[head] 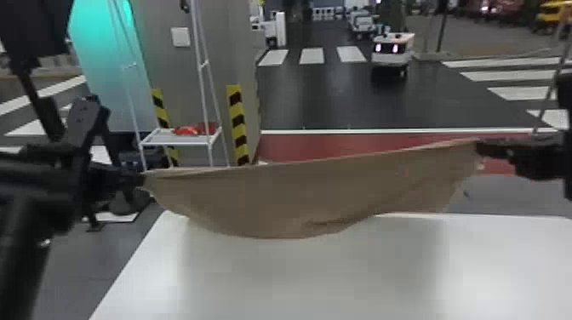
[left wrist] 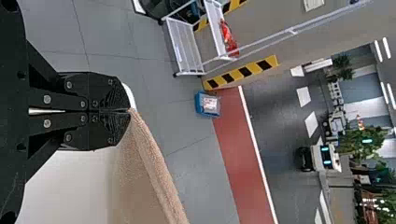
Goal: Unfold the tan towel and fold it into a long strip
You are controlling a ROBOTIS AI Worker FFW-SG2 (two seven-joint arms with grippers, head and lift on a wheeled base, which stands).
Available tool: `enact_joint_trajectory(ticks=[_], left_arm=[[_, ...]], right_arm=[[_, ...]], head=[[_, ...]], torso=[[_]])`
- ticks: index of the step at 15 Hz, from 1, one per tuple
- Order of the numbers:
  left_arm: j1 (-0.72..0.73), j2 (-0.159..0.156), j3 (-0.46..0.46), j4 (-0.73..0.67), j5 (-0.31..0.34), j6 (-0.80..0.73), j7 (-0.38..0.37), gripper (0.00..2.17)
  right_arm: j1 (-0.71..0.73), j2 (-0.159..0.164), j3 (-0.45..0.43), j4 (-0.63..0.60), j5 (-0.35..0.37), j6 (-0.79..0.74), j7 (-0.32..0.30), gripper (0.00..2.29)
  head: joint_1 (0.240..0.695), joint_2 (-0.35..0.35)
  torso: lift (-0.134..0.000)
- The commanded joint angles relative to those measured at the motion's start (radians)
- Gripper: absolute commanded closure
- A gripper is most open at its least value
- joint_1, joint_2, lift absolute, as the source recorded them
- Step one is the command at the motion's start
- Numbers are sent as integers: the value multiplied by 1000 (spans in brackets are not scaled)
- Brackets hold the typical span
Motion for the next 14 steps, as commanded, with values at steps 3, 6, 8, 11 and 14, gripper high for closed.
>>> enact_joint_trajectory(ticks=[3,6,8,11,14], left_arm=[[427,-24,222,-402,104,49,-15,2125],[714,-168,333,-540,125,-184,-52,2125],[866,-188,339,-547,130,-350,-46,2125],[956,-195,345,-520,120,-448,-63,2125],[943,-188,340,-486,76,-451,-98,2125]], right_arm=[[333,-77,-167,-306,-97,74,60,1183],[575,-93,-245,-424,-142,16,102,1180],[675,-93,-276,-441,-140,-27,175,1180],[750,-95,-293,-437,-99,-79,286,1183],[736,-112,-259,-403,-42,-98,327,1180]], head=[[485,106],[591,96],[695,78],[695,74],[695,76]], torso=[[-123],[-123],[-123],[-123],[-123]])
